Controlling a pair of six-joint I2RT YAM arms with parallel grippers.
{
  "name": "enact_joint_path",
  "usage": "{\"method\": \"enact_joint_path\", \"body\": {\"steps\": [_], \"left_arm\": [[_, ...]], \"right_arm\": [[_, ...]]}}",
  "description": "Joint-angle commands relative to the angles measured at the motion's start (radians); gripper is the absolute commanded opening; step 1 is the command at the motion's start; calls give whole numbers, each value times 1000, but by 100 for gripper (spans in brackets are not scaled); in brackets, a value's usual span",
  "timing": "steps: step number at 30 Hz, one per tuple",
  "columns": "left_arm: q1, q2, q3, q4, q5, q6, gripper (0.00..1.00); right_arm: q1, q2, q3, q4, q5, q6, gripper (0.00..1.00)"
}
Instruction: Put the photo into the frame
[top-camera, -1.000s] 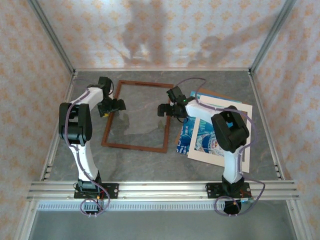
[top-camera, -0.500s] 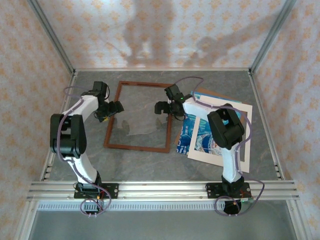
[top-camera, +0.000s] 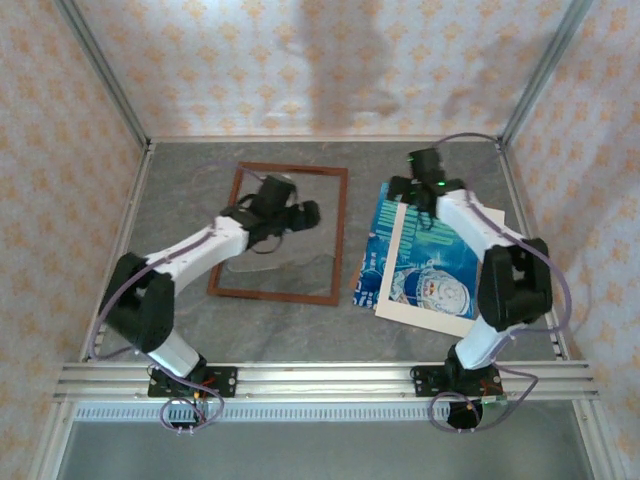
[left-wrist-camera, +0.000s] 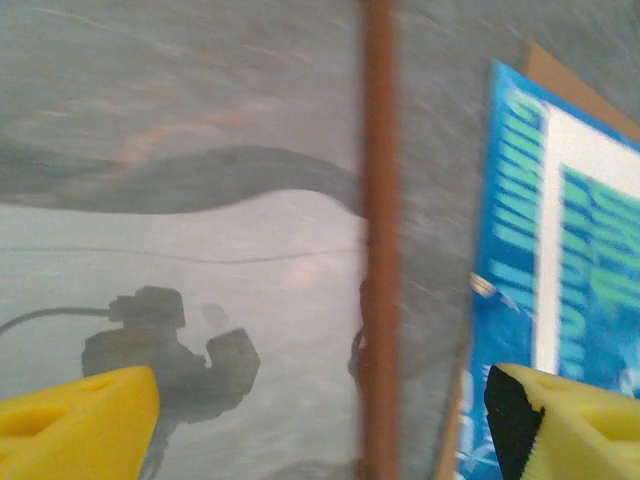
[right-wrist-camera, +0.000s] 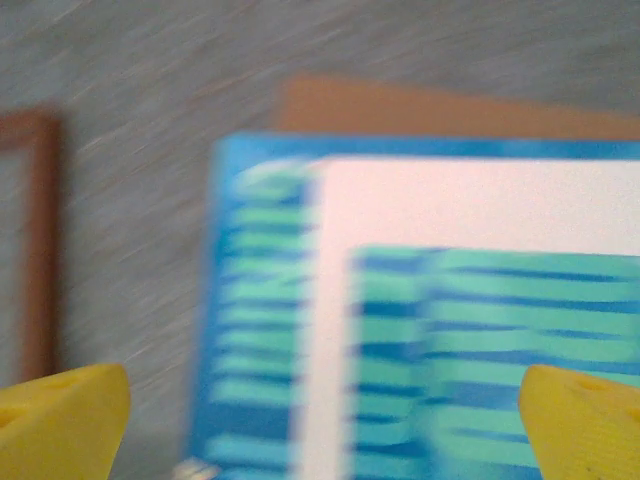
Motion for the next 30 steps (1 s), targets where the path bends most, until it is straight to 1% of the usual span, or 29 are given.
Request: {"method": "enact_joint_path", "body": {"steps": [1,3,6,9,12,16,21,24,27,30], "left_arm": [[-165,148,150,51,-82,54,85],[-239,240,236,40,-85,105,85],[-314,398,371,4,-46,145,84],[-368,520,495,-55,-29,186,83],[-392,608,596,-133,-43,222,83],[-394,660,639,-144,-41,267,83],[-395,704,667,-159,-32,312,83],[-393,710,660,-170,-67,330,83],[-375,694,634,-166,-96,316,82],[-336,664,576,-118,-76,282,82]], "right_arm": [[-124,-26,-30,-56,156,-7,99],[-207,0,-5,-66,173,-5,99],[-314,66,55,-108,146,9,99],[-380,112,87,-151,104,5,100],[-431,131,81,-186,82,3,100],[-474,133,44,-222,33,43,98],[-474,124,-50,-209,-14,94,96],[-475,122,-109,-200,-49,118,95],[-474,105,-177,-171,-139,133,93],[-474,81,-213,-145,-247,137,90]]}}
